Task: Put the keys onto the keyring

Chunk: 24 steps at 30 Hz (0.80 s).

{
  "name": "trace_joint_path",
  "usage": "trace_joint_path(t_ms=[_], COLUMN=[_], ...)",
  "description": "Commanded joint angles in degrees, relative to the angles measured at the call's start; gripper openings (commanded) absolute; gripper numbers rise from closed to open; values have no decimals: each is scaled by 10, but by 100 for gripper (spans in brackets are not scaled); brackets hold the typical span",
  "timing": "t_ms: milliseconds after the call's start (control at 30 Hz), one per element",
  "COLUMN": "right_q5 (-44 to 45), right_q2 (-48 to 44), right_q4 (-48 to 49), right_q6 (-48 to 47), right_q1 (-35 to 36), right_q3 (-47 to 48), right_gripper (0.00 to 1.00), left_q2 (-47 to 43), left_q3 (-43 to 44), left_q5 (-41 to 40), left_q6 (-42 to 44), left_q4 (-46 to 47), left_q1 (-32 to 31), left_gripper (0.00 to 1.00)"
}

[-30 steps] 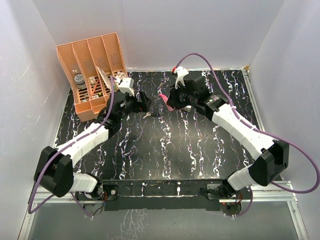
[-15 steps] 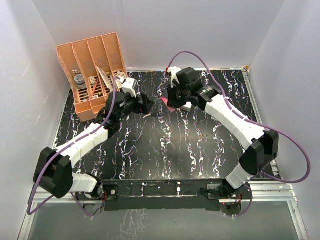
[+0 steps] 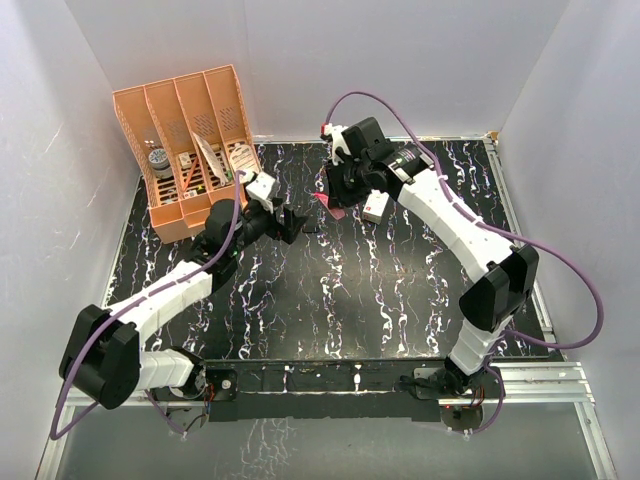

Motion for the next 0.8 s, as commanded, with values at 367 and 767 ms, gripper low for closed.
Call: trace_joint_path(t_ms=[367,767], right_q5=[-47,-46], right_q2=[21,50], right_q4=[-36,-59], right_q6=[0,5], right_q1=[-1,-1], right_q3=[53,89], right_gripper=[0,0], left_q2=[19,60], left_q3=[-17,-7], left_q5=[66,142], left_q6=[205,263], left_q4=[158,175], left_q1=[-5,-6], left_gripper=[84,83])
